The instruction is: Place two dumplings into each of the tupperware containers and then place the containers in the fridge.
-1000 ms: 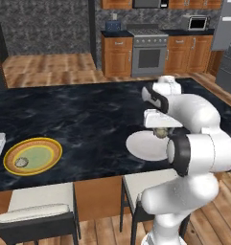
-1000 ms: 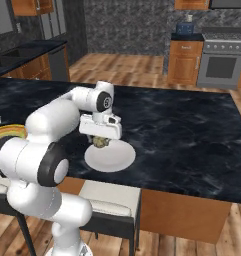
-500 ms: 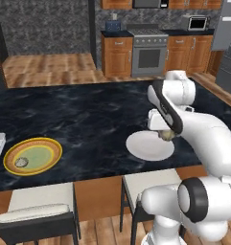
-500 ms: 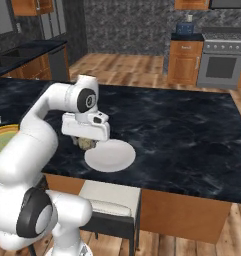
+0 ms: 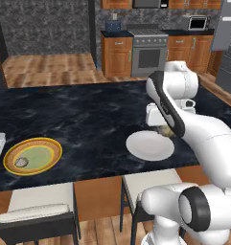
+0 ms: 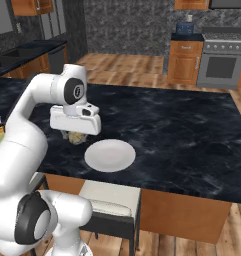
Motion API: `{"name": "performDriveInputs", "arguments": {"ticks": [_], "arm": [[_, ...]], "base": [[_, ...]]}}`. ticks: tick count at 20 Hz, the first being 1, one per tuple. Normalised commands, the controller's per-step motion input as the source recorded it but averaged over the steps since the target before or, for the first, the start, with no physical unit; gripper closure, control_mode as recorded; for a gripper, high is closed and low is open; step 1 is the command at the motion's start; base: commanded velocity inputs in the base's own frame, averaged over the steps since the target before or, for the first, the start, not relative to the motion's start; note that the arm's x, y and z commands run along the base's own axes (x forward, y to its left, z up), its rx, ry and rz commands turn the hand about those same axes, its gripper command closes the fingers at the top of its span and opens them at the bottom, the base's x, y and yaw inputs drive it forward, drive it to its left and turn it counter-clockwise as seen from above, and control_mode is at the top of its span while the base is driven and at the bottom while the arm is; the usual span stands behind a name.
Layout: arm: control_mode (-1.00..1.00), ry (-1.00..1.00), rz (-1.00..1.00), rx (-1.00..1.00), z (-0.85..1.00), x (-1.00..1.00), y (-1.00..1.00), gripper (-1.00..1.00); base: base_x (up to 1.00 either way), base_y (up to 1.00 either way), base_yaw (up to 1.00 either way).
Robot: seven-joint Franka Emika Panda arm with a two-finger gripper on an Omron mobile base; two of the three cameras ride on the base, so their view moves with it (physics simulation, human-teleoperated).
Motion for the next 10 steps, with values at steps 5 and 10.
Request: {"name": "performDriveInputs", "arguments": {"ticks": [5,10], "arm": [[1.0,0.0,0.01,0.0,0.03,-0.2,0.0,1.0],[1.0,0.0,0.0,0.0,0.0,0.0,0.0,1.0]], "base": [[-0.19,0.0,0.01],[-0.7,-0.01,0.0]]}}
